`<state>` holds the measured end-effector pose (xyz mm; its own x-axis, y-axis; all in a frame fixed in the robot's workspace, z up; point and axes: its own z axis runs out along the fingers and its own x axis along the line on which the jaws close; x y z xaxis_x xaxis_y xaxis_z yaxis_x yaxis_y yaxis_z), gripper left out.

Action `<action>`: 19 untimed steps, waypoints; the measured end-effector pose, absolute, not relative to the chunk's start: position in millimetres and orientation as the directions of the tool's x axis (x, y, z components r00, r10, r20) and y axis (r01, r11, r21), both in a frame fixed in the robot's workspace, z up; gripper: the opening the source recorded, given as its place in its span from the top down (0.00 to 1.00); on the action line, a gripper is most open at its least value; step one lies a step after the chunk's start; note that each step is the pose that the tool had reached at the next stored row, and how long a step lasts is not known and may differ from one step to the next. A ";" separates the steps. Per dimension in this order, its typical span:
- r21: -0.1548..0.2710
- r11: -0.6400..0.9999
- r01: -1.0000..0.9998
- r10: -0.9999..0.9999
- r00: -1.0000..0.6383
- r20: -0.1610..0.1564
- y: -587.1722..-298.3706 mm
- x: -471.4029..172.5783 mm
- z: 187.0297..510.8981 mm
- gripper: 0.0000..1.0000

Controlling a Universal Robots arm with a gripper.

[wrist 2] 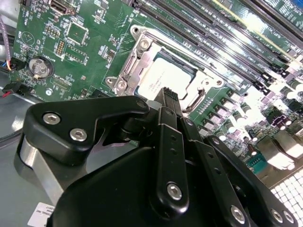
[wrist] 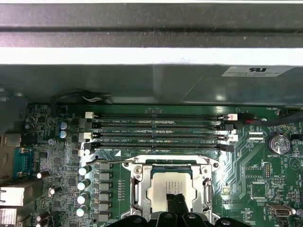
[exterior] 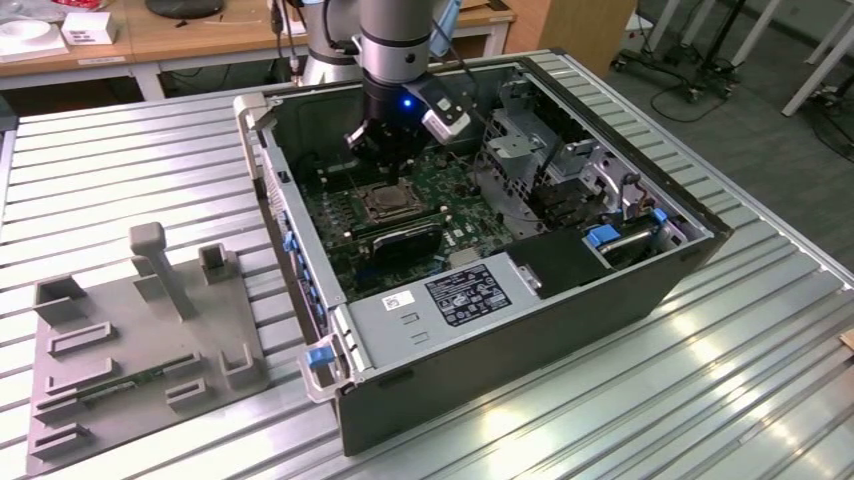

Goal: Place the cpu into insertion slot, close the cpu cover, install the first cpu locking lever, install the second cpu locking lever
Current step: 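Install the first cpu locking lever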

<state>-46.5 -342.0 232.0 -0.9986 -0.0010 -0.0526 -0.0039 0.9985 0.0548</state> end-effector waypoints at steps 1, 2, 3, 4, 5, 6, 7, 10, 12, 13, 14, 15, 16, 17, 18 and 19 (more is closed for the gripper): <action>0.055 0.998 -0.004 -0.001 -0.999 -0.053 -342.0 -46.5 232.2 0.89; 0.055 0.998 -0.004 -0.001 -0.999 -0.053 -342.0 -46.4 232.2 0.89; 0.055 0.998 -0.004 -0.001 -0.999 -0.053 -342.0 -46.5 232.3 0.89; 0.055 0.998 -0.004 -0.001 -0.999 -0.053 -342.0 -46.5 232.3 0.89; 0.055 0.998 -0.004 -0.001 -0.999 -0.053 -342.0 -46.5 232.3 0.89; 0.055 0.998 -0.004 -0.001 -0.999 -0.053 -342.0 -46.5 232.4 0.89; 0.055 0.998 -0.004 -0.001 -0.999 -0.053 -342.0 -46.5 232.4 0.89; 0.055 0.998 -0.004 -0.001 -0.999 -0.053 -342.0 -46.9 232.4 0.89; 0.055 0.998 -0.004 -0.001 -0.999 -0.053 -342.0 -47.7 232.2 0.89; 0.055 0.998 -0.004 -0.001 -0.999 -0.053 -342.0 -48.1 232.1 0.89; 0.055 0.998 -0.004 -0.001 -0.999 -0.053 -342.0 -48.7 232.0 0.89; 0.055 0.998 -0.004 -0.001 -0.999 -0.053 -342.0 -49.4 231.9 0.89; 0.055 0.998 -0.004 -0.001 -0.999 -0.053 -342.0 -50.6 231.9 0.89; 0.055 0.998 -0.004 -0.001 -0.999 -0.053 -342.1 -52.0 231.8 0.89; 0.055 0.998 -0.004 -0.001 -0.999 -0.053 -342.0 -53.4 231.7 0.89; 0.055 0.998 -0.004 -0.001 -0.999 -0.053 -342.0 -55.2 231.6 0.89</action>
